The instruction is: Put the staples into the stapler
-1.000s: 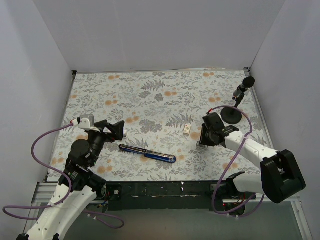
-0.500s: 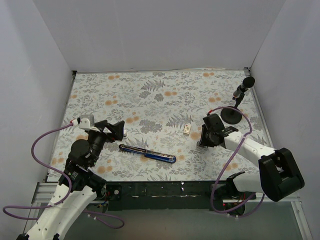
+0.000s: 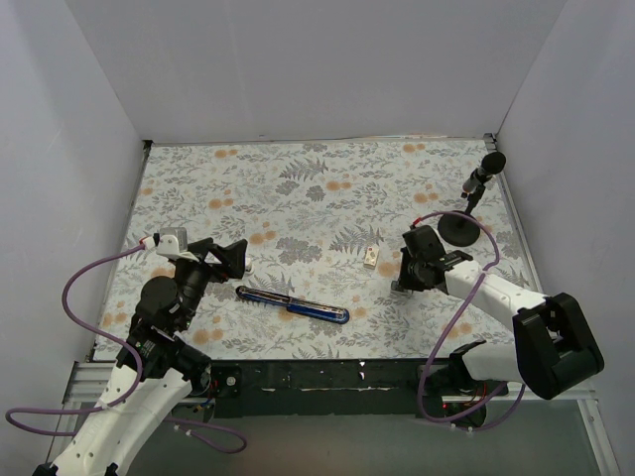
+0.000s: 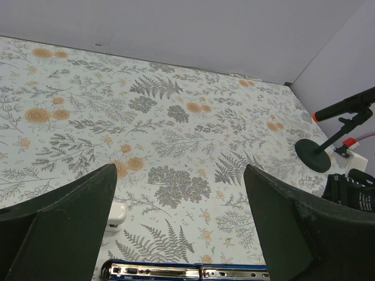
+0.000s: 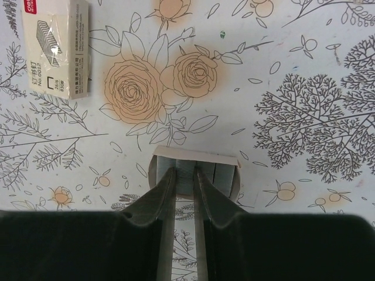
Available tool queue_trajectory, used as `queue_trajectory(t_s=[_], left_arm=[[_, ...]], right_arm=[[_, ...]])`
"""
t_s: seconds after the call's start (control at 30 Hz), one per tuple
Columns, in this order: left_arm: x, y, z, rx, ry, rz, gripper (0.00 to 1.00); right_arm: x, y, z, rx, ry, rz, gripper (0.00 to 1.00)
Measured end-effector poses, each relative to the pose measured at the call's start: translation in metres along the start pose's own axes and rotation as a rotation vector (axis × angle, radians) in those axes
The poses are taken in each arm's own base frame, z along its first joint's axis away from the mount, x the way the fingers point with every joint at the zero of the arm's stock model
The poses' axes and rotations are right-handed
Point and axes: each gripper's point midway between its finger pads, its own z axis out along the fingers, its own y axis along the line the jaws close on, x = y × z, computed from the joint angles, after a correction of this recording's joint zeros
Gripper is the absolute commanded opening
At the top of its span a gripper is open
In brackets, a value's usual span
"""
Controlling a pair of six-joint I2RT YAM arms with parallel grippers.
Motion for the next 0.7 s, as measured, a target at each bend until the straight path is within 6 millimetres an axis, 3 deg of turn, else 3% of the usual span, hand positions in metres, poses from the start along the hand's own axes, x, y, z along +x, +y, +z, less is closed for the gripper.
queue_trajectory(t_s=[0.37,0.7], left_arm=[[0.000,0.000,0.000,0.002,0.001,0.000,0.91],[0.000,0.000,0.000,-0.001,0.000,0.000,0.91]], right_arm=[[0.000,-0.008,-0.007,0.032,0.011,-0.027,0.12],[-0.012,-0.003,-0.018,0.014,-0.022,-0.070,0.11]])
